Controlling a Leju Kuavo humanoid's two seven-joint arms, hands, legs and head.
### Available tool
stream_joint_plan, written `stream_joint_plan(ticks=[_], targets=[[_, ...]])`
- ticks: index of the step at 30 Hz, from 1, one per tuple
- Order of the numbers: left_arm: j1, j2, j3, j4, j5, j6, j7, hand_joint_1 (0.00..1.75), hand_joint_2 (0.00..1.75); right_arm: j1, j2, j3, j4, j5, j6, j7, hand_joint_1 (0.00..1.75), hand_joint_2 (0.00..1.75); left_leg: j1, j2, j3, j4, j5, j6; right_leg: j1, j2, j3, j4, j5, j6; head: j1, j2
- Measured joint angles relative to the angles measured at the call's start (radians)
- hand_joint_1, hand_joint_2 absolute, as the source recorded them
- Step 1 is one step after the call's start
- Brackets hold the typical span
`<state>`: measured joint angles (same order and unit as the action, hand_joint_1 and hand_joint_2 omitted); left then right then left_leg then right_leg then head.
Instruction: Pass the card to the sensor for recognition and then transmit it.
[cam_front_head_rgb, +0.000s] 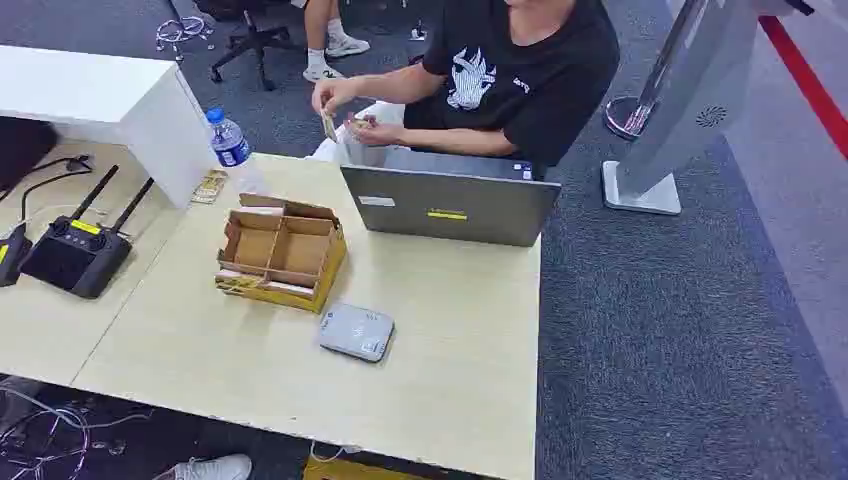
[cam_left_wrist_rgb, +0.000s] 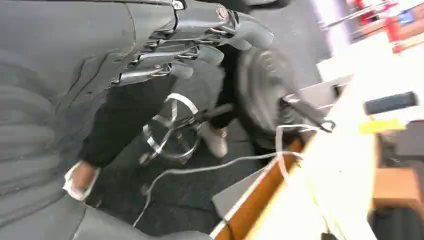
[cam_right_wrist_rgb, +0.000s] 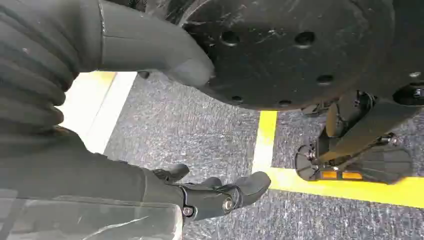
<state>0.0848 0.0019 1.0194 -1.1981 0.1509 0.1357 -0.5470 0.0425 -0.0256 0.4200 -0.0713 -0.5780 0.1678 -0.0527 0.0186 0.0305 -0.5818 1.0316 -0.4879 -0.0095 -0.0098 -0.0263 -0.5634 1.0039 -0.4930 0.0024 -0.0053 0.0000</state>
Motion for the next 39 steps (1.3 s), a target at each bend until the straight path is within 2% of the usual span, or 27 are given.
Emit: stream_joint_plan(ticks=[9, 14, 21, 22, 24, 25, 39], targets=[[-0.063, 0.049, -0.187, -0.068, -0.245, 0.071, 0.024, 0.00, 1.75, -0.028, 0.001, 0.000, -0.001, -0.079, -0.032, -0.001, 0.00, 1.75, 0.000, 0.000, 0.002, 0.000, 0.002, -0.001, 0.000, 0.001, 0.002, 0.000, 0.001, 0.000, 0.000, 0.000], [-0.134, 0.078, -0.315, -0.071, -0.375, 0.093, 0.055, 0.00, 1.75, -0.042, 0.002, 0.000, -0.004, -0.114, -0.050, -0.002, 0.00, 1.75, 0.000, 0.000, 0.002, 0.000, 0.002, -0.001, 0.000, 0.001, 0.002, 0.000, 0.002, -0.001, 0.000, 0.000], [-0.239, 0.096, -0.488, -0.070, -0.541, 0.115, 0.099, 0.00, 1.75, -0.060, 0.005, 0.000, -0.009, -0.157, -0.072, -0.001, 0.00, 1.75, 0.000, 0.001, 0.002, 0.001, 0.003, -0.001, 0.000, 0.001, 0.002, 0.000, 0.003, -0.002, 0.000, 0.000], [-0.258, 0.098, -0.514, -0.067, -0.565, 0.118, 0.107, 0.00, 0.00, -0.063, 0.005, 0.000, -0.011, -0.165, -0.076, -0.001, 0.00, 1.75, 0.000, 0.001, 0.002, 0.001, 0.003, -0.001, 0.000, 0.001, 0.002, 0.000, 0.003, -0.002, 0.000, 0.000], [-0.290, 0.101, -0.566, -0.063, -0.613, 0.127, 0.121, 0.00, 0.00, -0.070, 0.006, 0.000, -0.012, -0.175, -0.082, 0.000, 0.00, 1.75, 0.000, 0.001, 0.002, 0.001, 0.003, -0.001, 0.000, 0.002, 0.002, 0.000, 0.004, -0.002, 0.000, 0.000], [-0.304, 0.103, -0.590, -0.060, -0.635, 0.132, 0.129, 0.00, 1.75, -0.072, 0.006, 0.000, -0.013, -0.181, -0.084, 0.000, 0.00, 1.75, 0.000, 0.001, 0.002, 0.001, 0.003, -0.001, 0.000, 0.002, 0.002, 0.000, 0.004, -0.002, 0.000, 0.000], [-0.501, 0.121, -0.931, 0.009, -0.949, 0.221, 0.245, 0.00, 1.75, -0.108, 0.010, 0.000, -0.030, -0.262, -0.125, 0.001, 0.00, 1.75, 0.000, 0.001, 0.001, 0.002, 0.004, 0.000, 0.000, 0.002, 0.002, 0.000, 0.004, -0.001, 0.000, 0.000]])
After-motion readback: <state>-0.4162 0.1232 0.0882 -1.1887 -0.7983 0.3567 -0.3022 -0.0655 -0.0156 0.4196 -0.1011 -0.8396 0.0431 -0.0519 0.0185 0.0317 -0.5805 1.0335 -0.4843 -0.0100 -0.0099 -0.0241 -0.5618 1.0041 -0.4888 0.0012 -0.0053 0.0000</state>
